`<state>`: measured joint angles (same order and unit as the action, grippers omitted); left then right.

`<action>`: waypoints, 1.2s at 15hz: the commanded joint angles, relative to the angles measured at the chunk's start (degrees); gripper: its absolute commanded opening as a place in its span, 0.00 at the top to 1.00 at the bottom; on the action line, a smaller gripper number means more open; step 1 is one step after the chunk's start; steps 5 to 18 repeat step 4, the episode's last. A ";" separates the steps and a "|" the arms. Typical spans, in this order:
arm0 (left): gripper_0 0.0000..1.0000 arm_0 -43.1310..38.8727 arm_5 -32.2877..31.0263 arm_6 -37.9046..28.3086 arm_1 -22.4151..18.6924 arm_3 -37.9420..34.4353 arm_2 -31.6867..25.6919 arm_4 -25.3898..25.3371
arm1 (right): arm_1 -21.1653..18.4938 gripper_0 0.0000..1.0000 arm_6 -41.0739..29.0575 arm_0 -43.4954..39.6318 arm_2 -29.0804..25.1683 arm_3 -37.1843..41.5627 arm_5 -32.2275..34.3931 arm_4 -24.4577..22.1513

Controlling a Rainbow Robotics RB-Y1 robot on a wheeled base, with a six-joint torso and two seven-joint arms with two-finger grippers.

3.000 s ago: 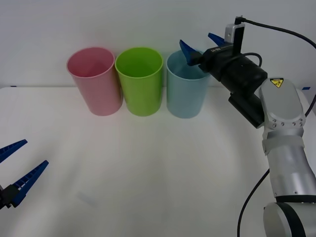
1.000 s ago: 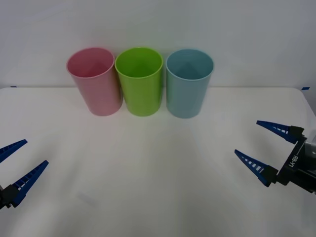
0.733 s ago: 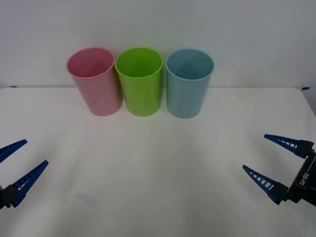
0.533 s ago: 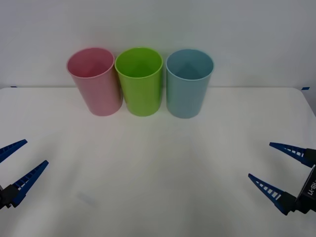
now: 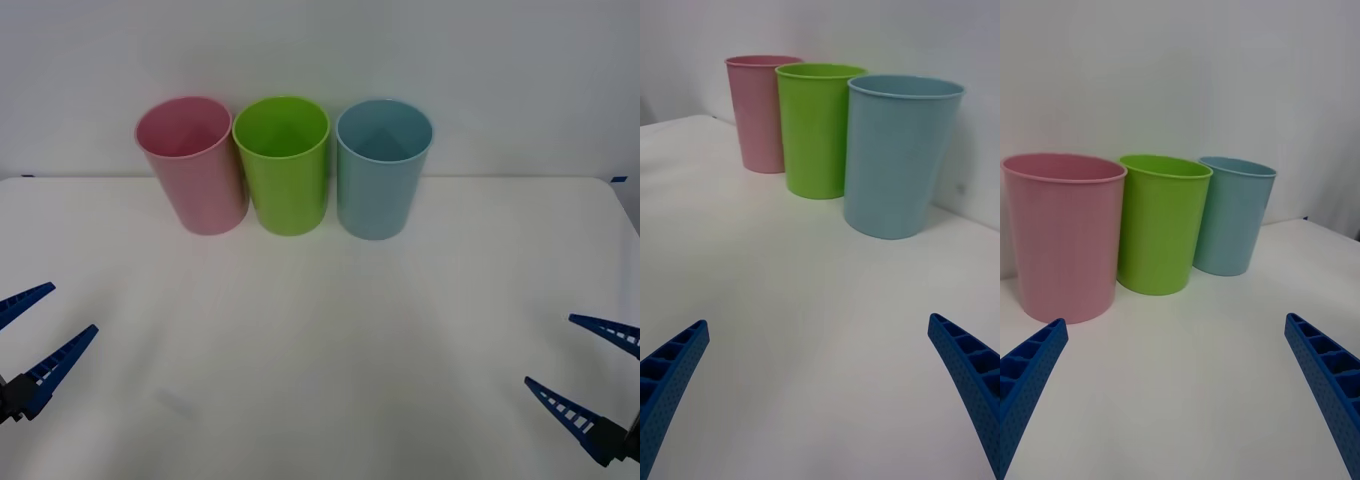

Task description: Grasp the object on the table and drop it into the matching bin: aluminum can to the light blue bin, PET bottle to the pink bin.

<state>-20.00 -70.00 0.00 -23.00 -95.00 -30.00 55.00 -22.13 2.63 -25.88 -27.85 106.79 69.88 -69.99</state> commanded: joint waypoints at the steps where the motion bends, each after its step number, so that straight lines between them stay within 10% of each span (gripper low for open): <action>1: 0.00 0.00 0.00 0.00 0.00 0.00 0.00 0.00 | 0.07 0.00 0.00 -0.49 0.16 -0.01 -0.01 -0.67; 18: 0.00 0.00 0.00 0.00 0.00 0.00 0.00 0.00 | 0.07 0.00 0.00 -0.49 0.16 -0.01 -0.01 -0.67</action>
